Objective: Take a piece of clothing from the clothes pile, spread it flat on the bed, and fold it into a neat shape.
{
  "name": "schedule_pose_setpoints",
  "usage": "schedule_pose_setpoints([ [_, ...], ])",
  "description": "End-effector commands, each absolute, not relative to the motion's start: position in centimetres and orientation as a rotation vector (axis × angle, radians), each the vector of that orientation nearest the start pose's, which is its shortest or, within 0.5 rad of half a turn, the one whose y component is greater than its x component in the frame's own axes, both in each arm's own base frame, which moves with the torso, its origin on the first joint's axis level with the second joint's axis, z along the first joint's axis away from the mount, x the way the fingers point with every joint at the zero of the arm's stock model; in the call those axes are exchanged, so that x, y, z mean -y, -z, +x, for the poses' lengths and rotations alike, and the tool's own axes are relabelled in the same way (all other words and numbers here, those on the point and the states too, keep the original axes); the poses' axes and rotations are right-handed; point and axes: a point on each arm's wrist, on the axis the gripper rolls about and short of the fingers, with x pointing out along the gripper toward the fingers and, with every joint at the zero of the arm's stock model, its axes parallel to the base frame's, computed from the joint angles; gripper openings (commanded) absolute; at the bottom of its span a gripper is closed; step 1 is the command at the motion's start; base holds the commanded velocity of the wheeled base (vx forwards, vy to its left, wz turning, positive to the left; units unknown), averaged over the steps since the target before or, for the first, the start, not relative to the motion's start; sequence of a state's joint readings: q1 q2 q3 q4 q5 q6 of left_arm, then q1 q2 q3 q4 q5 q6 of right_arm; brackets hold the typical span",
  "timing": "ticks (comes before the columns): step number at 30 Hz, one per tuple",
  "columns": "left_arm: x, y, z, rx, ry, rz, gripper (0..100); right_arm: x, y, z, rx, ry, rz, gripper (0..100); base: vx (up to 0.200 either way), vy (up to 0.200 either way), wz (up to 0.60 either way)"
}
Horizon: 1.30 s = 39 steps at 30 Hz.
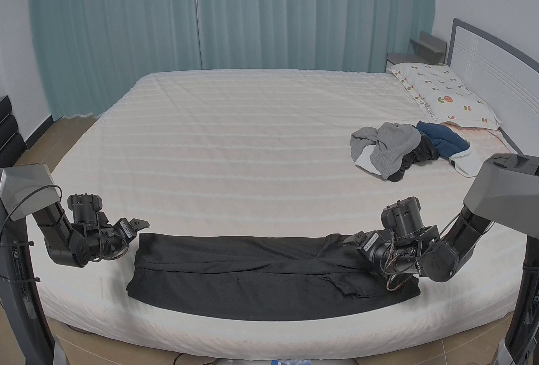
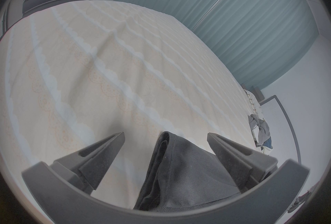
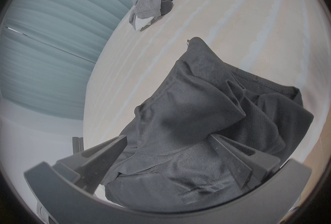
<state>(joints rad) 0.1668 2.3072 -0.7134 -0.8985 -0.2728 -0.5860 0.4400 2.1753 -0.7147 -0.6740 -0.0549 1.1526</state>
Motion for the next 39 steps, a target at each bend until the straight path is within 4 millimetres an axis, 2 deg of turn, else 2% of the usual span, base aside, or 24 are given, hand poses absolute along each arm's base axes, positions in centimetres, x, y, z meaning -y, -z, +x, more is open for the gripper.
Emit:
schedule_pose_setpoints([
  [1, -5.2, 1.9, 34.7, -0.694, -0.101, -0.714, 100, -14.4, 0.0, 31.0, -0.883, 0.128, 0.885, 100, 0.0, 0.0, 0.0],
  [2, -5.2, 1.9, 34.7, -0.692, -0.099, -0.711, 100, -14.4, 0.1, 31.0, -0.884, 0.131, 0.889, 100, 0.0, 0.0, 0.0],
  [3, -5.3, 1.8, 34.7, -0.69, -0.099, -0.708, 100, -14.4, 0.1, 31.0, -0.887, 0.134, 0.889, 0, 0.0, 0.0, 0.0],
  [13, -6.0, -0.1, 34.4, -0.646, -0.113, -0.695, 100, -14.3, 0.2, 31.0, -0.89, 0.146, 0.89, 0, 0.0, 0.0, 0.0],
  [20, -5.7, -1.5, 32.6, -0.782, -0.106, -0.639, 100, -14.2, -0.1, 30.7, -0.892, 0.144, 0.89, 0, 0.0, 0.0, 0.0],
  [28, -5.2, -1.0, 31.9, -0.842, -0.069, -0.653, 100, -13.8, -2.3, 29.8, -0.853, 0.113, 0.906, 0, 0.0, 0.0, 0.0],
  [39, -3.2, -0.1, 30.9, -0.911, -0.036, -0.63, 100, -13.8, -2.3, 29.7, -0.852, 0.111, 0.903, 0, 0.0, 0.0, 0.0],
])
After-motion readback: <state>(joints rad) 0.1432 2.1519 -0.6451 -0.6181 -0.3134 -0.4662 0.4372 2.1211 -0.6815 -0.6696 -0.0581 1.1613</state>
